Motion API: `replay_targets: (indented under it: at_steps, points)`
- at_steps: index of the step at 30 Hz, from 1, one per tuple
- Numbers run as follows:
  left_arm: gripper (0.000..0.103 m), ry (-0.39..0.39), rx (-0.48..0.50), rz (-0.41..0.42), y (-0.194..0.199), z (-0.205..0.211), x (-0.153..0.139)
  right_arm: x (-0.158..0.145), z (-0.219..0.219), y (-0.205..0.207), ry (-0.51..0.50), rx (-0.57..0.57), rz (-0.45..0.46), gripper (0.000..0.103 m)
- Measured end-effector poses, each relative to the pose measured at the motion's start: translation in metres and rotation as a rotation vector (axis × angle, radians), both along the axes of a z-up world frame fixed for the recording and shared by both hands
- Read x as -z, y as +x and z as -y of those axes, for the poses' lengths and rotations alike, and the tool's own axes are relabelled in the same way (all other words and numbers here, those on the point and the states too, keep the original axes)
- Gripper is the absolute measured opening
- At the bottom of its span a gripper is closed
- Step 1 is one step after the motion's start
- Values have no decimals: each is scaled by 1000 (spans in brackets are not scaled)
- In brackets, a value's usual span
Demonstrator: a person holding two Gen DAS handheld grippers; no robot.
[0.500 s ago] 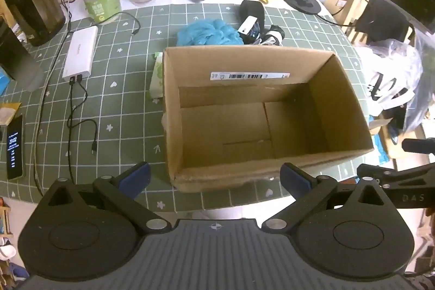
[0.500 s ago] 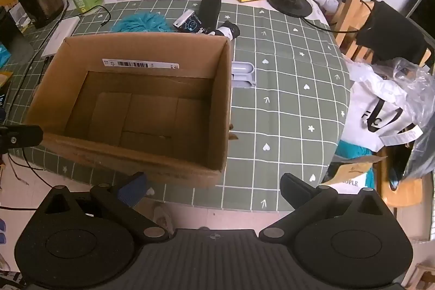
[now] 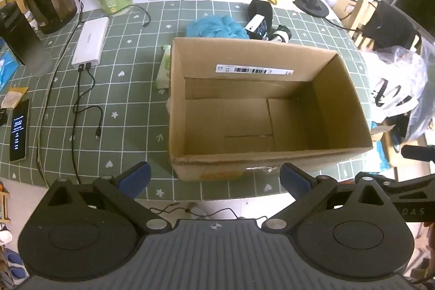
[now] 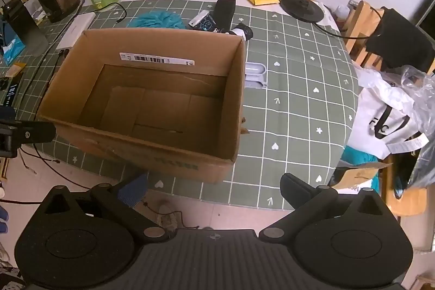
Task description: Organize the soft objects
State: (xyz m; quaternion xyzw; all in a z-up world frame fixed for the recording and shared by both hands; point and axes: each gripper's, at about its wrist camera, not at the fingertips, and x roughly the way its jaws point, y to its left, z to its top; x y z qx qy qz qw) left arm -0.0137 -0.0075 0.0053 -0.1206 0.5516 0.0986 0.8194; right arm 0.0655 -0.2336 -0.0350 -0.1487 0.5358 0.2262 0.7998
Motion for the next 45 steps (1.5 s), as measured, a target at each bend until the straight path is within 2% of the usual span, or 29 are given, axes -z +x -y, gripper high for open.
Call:
replay_targets:
  at_steps: [28, 45]
  points:
    - [103, -17, 6, 48, -4, 1, -2, -1, -1, 1, -5, 13, -12, 103]
    - [103, -57, 19, 55, 1, -9, -1, -3, -7, 5, -13, 29, -13, 103]
